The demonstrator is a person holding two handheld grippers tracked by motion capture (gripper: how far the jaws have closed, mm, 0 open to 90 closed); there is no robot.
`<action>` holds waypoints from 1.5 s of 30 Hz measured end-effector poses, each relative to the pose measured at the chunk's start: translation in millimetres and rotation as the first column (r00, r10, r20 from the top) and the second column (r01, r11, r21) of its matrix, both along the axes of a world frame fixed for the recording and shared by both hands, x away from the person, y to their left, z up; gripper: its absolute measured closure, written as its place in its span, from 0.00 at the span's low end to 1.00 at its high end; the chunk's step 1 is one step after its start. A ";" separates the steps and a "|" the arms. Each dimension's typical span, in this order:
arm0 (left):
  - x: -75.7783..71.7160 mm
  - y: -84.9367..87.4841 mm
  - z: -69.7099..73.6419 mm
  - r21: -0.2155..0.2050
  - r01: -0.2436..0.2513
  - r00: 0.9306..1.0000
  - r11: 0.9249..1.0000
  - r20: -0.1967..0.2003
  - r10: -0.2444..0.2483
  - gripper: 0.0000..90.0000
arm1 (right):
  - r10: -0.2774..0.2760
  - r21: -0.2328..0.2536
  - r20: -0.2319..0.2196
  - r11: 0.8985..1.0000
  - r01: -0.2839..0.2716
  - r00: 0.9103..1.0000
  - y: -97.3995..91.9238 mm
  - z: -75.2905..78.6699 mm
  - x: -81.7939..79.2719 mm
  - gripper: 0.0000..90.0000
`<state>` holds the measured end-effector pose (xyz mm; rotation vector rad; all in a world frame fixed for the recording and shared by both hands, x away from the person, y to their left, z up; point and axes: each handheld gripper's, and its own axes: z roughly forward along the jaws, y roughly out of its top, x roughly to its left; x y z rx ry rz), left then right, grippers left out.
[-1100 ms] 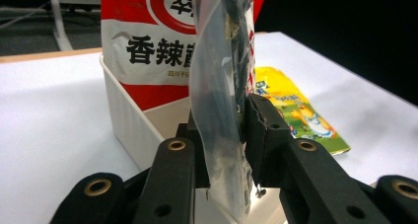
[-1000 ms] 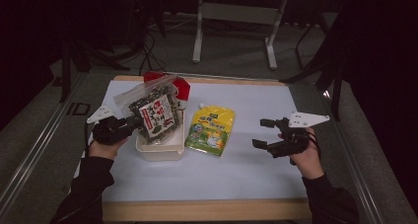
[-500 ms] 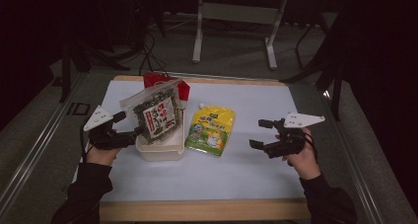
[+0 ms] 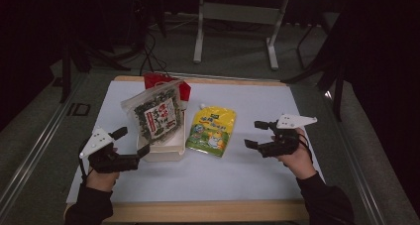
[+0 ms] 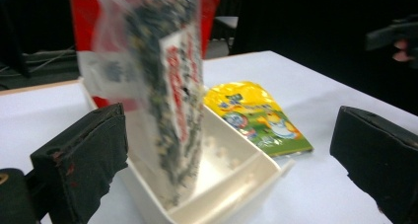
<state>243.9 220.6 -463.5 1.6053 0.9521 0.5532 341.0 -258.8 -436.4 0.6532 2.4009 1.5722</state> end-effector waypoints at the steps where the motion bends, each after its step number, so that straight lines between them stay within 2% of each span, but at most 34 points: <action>1: -0.7 -1.8 -2.7 0.002 0.011 1.000 1.000 -0.012 -0.011 0.03 | -0.002 -0.007 0.004 1.000 0.002 1.000 1.4 0.2 0.6 0.24; 5: -7.1 -10.8 -13.8 -0.012 0.041 0.999 0.999 -0.025 -0.041 0.03 | -0.010 -0.020 0.017 1.000 0.010 1.000 8.1 1.5 3.5 0.30; 10: -19.2 -30.8 -27.2 0.013 0.095 0.995 0.995 -0.029 -0.094 0.03 | -0.015 -0.025 0.028 1.000 0.016 0.999 17.0 2.0 11.0 0.38; 17: -28.4 -46.7 -36.1 0.051 0.137 0.990 0.989 0.011 -0.137 0.03 | -0.020 -0.020 0.040 1.000 0.021 0.999 33.6 -5.2 26.8 0.45; 20: -29.3 -48.9 -38.7 0.048 0.148 0.989 0.988 0.013 -0.149 0.03 | -0.027 -0.020 0.038 0.999 0.028 0.999 41.2 -12.9 36.2 0.49; 26: -30.7 -49.7 -44.4 0.030 0.165 0.986 0.986 0.008 -0.166 0.03 | -0.052 -0.027 0.003 0.998 0.052 0.999 55.3 -28.0 58.5 0.55; 31: -30.0 -51.4 -48.5 0.037 0.168 0.986 0.985 -0.002 -0.168 0.03 | -0.076 -0.040 -0.016 0.996 0.075 0.997 64.9 -35.9 75.3 0.69; 34: -30.2 -52.3 -51.3 0.030 0.172 0.985 0.985 -0.002 -0.172 0.03 | -0.093 -0.041 -0.020 0.995 0.092 0.995 69.3 -40.4 85.8 0.74; 38: -29.9 -54.1 -55.3 0.042 0.176 0.984 0.983 -0.016 -0.176 0.03 | -0.113 -0.042 -0.032 0.993 0.111 0.993 72.8 -46.0 97.3 0.80; 40: -30.5 -54.8 -56.9 0.047 0.182 0.983 0.982 -0.016 -0.182 0.03 | -0.131 -0.052 -0.042 0.990 0.129 0.990 77.0 -52.0 108.1 0.85; 43: -30.7 -55.1 -59.0 0.043 0.191 0.982 0.981 -0.014 -0.190 0.03 | -0.144 -0.063 -0.047 0.988 0.141 0.988 80.4 -55.3 114.9 0.88; 45: -30.9 -56.4 -62.5 0.049 0.192 0.981 0.980 -0.023 -0.191 0.03 | -0.156 -0.077 -0.060 0.986 0.151 0.986 86.6 -59.0 125.2 0.95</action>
